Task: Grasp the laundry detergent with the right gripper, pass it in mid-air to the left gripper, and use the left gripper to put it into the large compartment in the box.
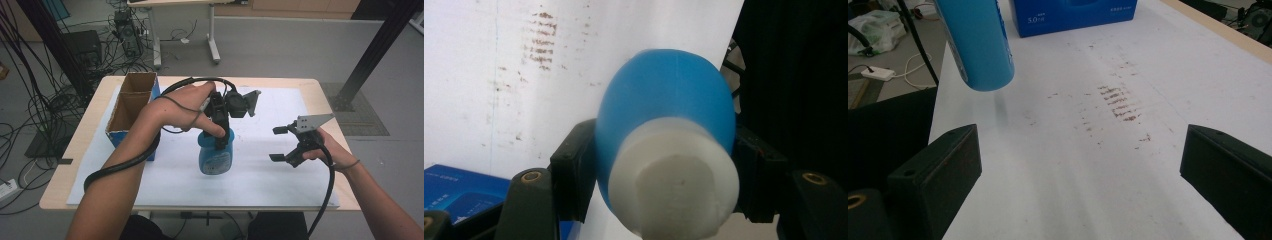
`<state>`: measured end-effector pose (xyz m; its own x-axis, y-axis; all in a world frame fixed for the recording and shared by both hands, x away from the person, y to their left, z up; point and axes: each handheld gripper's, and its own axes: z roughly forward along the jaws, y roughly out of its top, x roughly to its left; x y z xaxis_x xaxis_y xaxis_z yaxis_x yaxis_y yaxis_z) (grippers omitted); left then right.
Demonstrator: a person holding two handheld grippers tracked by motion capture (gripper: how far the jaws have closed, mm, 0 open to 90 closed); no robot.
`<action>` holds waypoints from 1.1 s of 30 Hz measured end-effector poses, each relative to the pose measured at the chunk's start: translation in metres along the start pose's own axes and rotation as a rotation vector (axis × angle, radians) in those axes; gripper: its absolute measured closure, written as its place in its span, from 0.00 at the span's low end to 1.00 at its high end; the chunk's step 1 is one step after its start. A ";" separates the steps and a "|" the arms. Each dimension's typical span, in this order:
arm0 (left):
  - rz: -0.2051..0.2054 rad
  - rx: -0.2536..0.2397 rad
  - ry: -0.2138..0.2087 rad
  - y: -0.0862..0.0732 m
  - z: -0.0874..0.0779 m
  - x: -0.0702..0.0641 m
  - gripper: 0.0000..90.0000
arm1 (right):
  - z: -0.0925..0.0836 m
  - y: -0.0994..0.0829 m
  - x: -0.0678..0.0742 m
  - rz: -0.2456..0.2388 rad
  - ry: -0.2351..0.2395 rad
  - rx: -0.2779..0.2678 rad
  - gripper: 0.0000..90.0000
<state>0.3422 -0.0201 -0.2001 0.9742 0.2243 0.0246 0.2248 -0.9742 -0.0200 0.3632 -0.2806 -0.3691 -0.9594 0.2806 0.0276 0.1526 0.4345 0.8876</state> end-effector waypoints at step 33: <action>-0.372 -0.152 0.059 -0.021 -0.101 0.021 0.41 | 0.003 -0.007 -0.002 0.025 -0.017 -0.028 0.03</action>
<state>0.3564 0.0026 -0.0987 0.8229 0.5650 0.0599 0.5523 -0.8202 0.1493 0.3643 -0.2818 -0.3765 -0.9511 0.3061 0.0424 0.1697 0.4026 0.8995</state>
